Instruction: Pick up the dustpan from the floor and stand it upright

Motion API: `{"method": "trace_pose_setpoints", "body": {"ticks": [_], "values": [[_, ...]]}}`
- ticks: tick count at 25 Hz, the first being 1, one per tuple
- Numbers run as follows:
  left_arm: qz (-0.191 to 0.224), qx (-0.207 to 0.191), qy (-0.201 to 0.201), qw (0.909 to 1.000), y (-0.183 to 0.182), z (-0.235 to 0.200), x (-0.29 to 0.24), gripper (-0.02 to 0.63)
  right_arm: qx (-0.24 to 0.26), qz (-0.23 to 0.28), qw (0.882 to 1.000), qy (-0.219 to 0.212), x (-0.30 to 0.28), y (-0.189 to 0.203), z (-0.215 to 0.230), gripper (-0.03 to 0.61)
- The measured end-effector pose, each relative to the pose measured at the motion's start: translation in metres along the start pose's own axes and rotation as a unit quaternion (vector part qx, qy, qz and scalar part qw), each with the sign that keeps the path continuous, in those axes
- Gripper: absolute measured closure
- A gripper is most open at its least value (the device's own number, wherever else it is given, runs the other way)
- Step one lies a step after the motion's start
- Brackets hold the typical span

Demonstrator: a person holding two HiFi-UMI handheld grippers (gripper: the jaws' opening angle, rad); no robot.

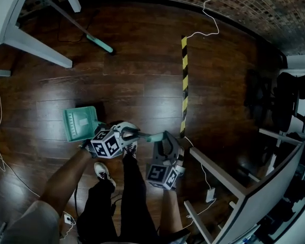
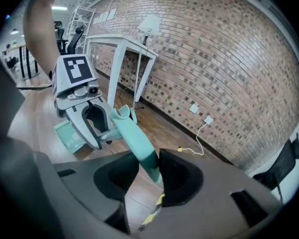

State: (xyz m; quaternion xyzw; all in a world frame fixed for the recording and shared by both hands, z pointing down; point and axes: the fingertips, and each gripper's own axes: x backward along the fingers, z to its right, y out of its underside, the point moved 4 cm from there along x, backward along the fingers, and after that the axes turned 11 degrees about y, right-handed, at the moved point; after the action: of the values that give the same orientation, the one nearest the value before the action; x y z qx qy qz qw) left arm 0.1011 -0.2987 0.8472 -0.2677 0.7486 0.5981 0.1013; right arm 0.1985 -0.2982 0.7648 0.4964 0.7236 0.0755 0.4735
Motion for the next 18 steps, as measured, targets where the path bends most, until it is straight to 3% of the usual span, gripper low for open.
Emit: {"method": "trace_pose_setpoints", "body": {"ticks": [5, 10, 18], "values": [[0.012, 0.006, 0.0, 0.9999, -0.036, 0.03, 0.028, 0.5, 0.08, 0.016, 0.997, 0.001, 0.05, -0.061, 0.012, 0.447], [0.0, 0.001, -0.014, 0.9999, -0.038, 0.065, 0.057, 0.503, 0.2, 0.048, 0.979, 0.008, 0.091, -0.103, -0.017, 0.434], [0.008, 0.032, -0.068, 0.9972, -0.004, 0.098, 0.092, 0.494, 0.243, 0.072, 0.966, 0.055, 0.129, -0.129, -0.069, 0.415]]}}
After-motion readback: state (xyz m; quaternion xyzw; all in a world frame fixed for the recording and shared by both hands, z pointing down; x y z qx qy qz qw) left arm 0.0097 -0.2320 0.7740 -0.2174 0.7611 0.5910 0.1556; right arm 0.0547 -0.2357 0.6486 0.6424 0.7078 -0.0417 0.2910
